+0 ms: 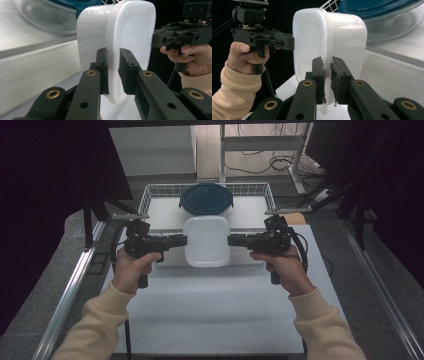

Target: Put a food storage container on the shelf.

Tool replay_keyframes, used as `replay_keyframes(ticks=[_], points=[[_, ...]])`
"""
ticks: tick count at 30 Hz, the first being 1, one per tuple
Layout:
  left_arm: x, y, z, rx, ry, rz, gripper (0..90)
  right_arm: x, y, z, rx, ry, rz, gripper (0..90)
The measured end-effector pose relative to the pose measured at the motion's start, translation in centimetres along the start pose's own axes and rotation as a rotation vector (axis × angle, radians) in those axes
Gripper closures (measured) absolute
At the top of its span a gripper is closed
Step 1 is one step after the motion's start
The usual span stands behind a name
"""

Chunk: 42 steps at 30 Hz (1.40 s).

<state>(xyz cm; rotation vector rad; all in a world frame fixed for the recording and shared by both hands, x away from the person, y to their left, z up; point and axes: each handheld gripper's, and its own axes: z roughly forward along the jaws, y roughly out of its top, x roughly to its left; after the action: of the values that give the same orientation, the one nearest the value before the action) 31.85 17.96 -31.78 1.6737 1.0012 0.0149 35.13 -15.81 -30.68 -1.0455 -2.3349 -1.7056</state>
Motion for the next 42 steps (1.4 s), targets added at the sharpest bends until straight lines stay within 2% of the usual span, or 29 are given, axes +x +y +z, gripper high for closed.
replay_keyframes(ticks=[12, 20, 24, 37, 42], points=[[-0.3, 3.5, -0.6, -0.011, -0.004, 0.030, 78.9, 0.2, 3.1, -0.6, -0.026, 0.008, -0.012, 80.9], [0.2, 5.9, -1.0, -0.025, -0.018, 0.024, 78.8, 0.2, 5.8, -0.6, -0.035, 0.020, -0.022, 81.0], [0.6, 7.4, -1.1, -0.024, -0.011, 0.021, 78.8, 0.0, 7.3, -0.4, -0.035, 0.018, -0.025, 81.0], [2.2, 11.2, -1.2, -0.013, -0.019, -0.012, 78.9, -1.2, 11.2, 0.9, -0.032, 0.025, 0.009, 80.9], [2.8, 12.0, -1.0, -0.009, -0.027, -0.034, 79.3, -2.0, 11.8, 1.2, -0.030, 0.037, 0.049, 80.8]])
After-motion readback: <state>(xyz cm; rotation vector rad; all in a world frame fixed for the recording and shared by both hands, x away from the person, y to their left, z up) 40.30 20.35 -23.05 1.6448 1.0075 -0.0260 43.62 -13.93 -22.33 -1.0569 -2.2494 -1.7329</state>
